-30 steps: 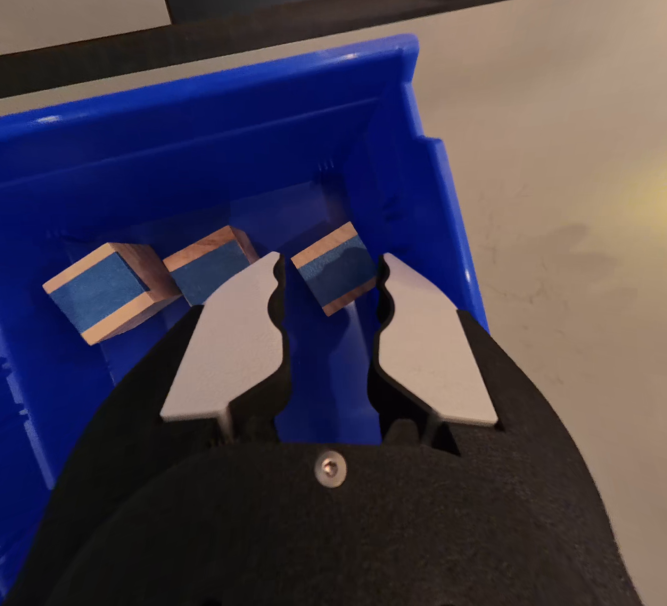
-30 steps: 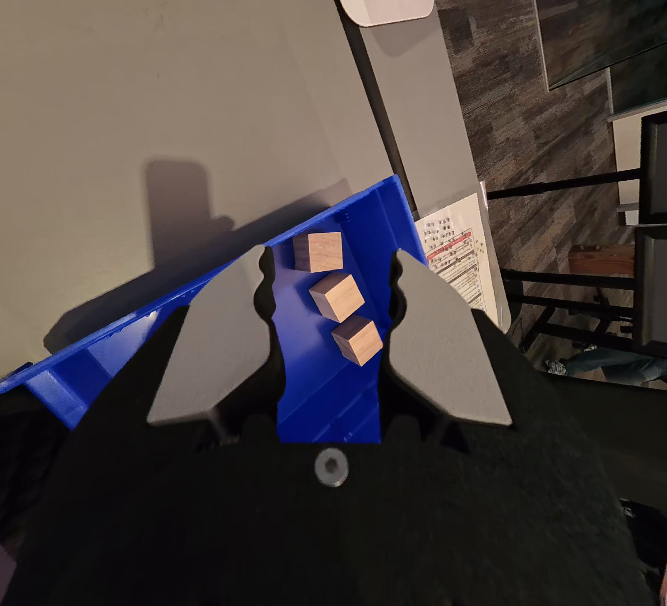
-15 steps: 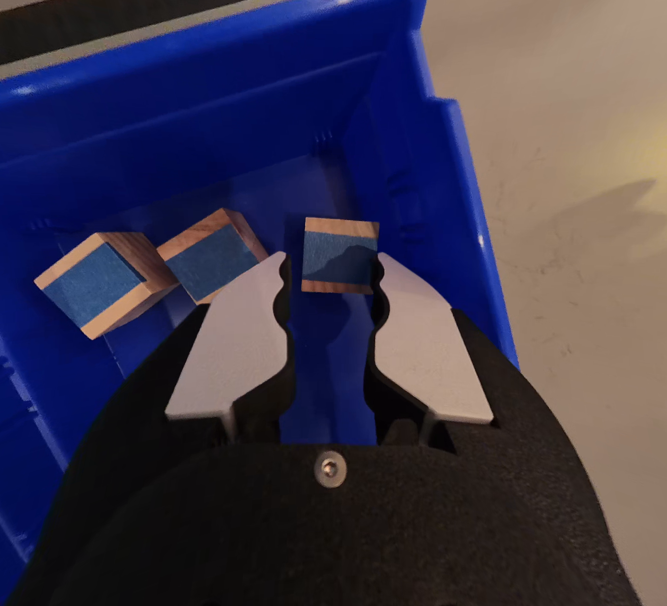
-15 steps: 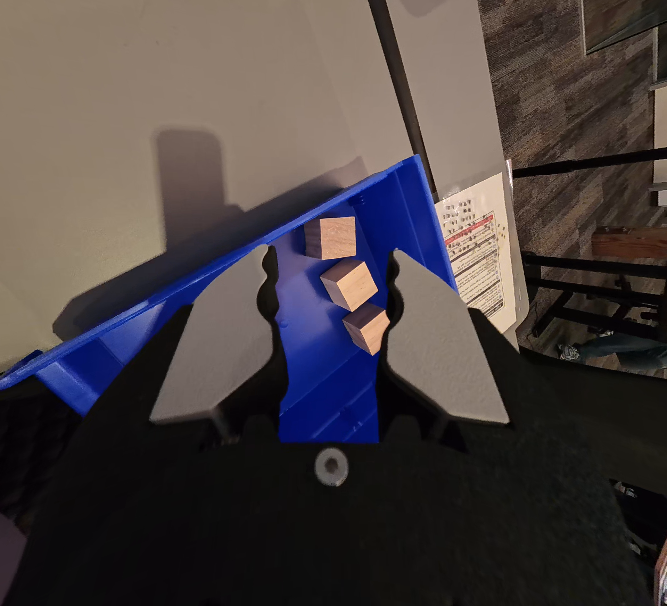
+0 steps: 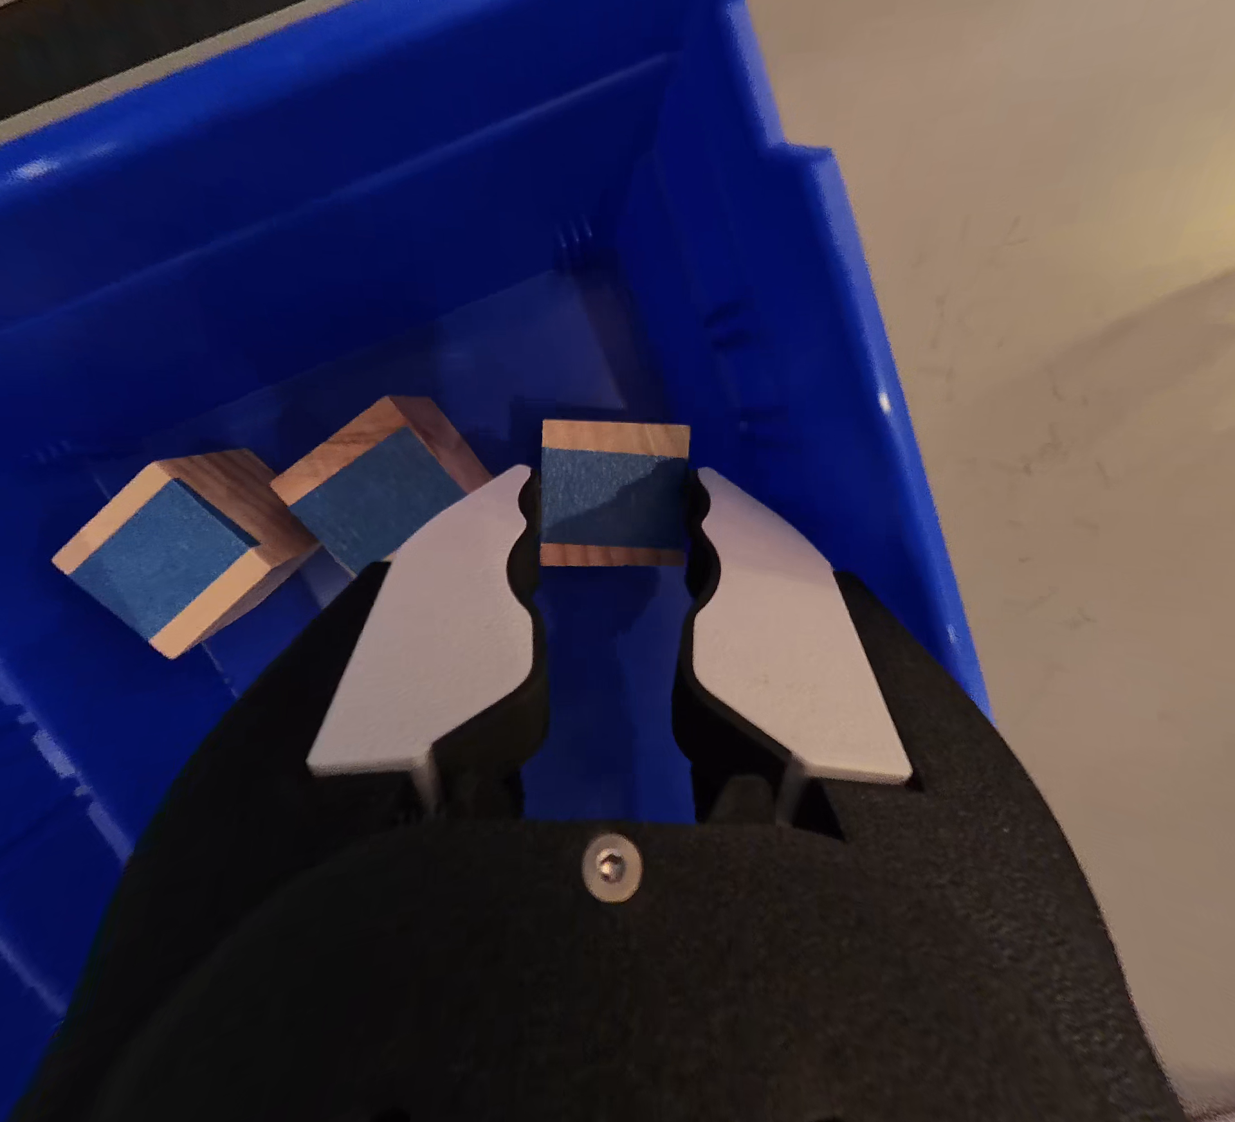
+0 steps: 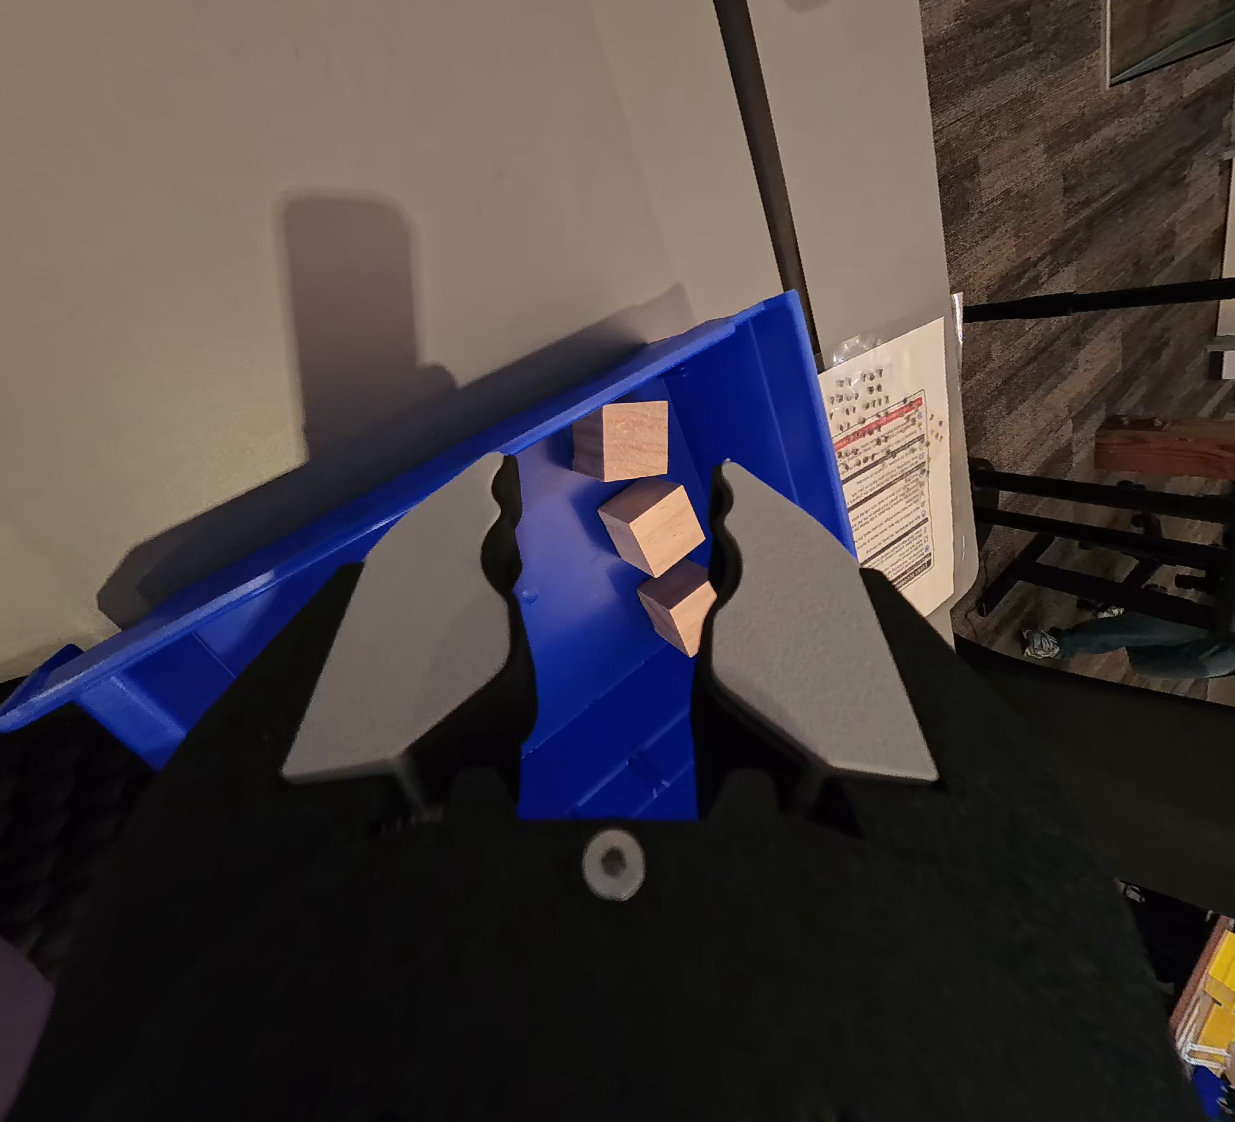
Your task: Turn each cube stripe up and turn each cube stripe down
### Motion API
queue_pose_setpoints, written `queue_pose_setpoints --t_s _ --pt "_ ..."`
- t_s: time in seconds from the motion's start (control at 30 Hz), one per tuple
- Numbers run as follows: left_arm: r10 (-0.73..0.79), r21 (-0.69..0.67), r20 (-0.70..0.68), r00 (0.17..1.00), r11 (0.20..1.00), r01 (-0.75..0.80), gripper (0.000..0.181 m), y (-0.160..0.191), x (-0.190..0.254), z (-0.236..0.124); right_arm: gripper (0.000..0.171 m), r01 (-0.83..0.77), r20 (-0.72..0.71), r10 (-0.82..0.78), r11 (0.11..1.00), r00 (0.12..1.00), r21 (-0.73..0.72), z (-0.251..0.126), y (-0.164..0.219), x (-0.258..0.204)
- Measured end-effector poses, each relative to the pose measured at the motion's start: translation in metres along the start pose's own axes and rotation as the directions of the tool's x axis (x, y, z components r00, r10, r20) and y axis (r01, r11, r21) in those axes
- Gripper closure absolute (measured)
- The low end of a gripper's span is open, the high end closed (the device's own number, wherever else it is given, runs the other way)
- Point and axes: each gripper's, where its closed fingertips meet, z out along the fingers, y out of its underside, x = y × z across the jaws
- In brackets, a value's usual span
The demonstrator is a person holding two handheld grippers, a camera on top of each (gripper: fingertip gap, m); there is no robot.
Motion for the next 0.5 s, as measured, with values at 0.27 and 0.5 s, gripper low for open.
queue_pose_setpoints --t_s 0.27,0.5 --pt "0.062 0.332 -0.195 0.979 0.943 0.006 0.14 -0.029 0.035 -0.104 0.122 0.017 -0.175 0.004 0.993 0.985 0.117 -0.024 -0.049 0.017" --pt "0.426 0.569 -0.691 0.584 0.819 0.075 0.141 -0.029 0.166 -0.212 0.106 0.153 -0.109 -0.107 0.721 0.988 0.676 -0.062 -0.216 -0.065"
